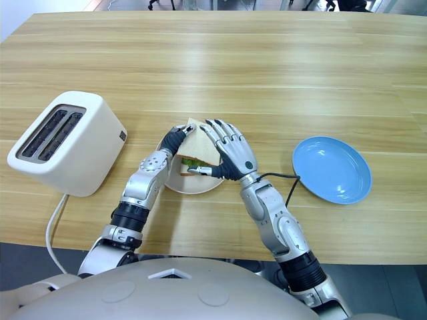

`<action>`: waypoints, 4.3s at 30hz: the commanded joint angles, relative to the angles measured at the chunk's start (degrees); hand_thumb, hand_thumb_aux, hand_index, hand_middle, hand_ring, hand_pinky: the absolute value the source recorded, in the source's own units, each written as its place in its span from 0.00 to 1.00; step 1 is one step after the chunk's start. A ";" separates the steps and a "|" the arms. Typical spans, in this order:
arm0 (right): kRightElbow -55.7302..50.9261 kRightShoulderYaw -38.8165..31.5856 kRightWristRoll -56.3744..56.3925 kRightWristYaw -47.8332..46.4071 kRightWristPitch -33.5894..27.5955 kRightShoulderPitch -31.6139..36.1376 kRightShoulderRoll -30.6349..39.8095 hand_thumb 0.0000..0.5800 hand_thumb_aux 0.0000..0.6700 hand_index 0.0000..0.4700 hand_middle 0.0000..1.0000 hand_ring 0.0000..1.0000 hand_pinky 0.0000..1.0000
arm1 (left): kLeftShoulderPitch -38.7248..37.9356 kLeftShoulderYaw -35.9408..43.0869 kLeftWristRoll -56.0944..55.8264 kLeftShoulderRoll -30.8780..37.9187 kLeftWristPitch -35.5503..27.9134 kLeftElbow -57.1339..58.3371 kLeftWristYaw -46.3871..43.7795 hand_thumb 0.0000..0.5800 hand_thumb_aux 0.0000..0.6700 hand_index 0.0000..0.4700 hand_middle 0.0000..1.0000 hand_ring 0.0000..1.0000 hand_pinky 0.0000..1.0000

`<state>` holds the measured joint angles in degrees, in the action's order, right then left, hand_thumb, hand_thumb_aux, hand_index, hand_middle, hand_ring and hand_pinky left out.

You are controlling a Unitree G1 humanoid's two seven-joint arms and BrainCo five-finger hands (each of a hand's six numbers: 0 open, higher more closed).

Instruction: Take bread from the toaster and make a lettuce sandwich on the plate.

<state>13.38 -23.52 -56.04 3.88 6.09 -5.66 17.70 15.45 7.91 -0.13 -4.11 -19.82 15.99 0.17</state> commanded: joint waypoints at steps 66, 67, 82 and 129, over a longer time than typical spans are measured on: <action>23.27 17.45 27.08 -23.82 -7.74 -1.71 3.83 0.00 0.00 0.00 0.00 0.00 0.00 | -20.79 -14.91 6.91 31.25 19.40 -40.60 -16.77 0.00 0.00 0.00 0.00 0.00 0.00; 23.12 17.08 28.60 -26.52 -7.75 -3.43 5.71 0.00 0.00 0.00 0.00 0.00 0.00 | -21.84 -13.74 6.43 33.64 19.11 -40.17 -20.29 0.00 0.00 0.00 0.00 0.00 0.00; 25.23 11.84 37.62 -46.14 -9.79 -14.66 21.61 1.00 1.00 0.98 1.00 1.00 1.00 | -34.91 -8.07 1.87 51.39 15.70 -44.24 -44.97 1.00 1.00 0.98 1.00 1.00 1.00; -26.64 4.47 18.28 4.90 -6.97 18.84 -2.15 0.61 0.38 0.37 0.00 0.00 0.00 | 10.87 11.54 27.33 25.85 29.41 9.47 -11.50 0.72 0.47 0.46 1.00 1.00 1.00</action>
<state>-15.07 -19.61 -38.53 9.90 -1.30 14.09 15.18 27.62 21.49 28.89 21.54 10.21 28.26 -11.37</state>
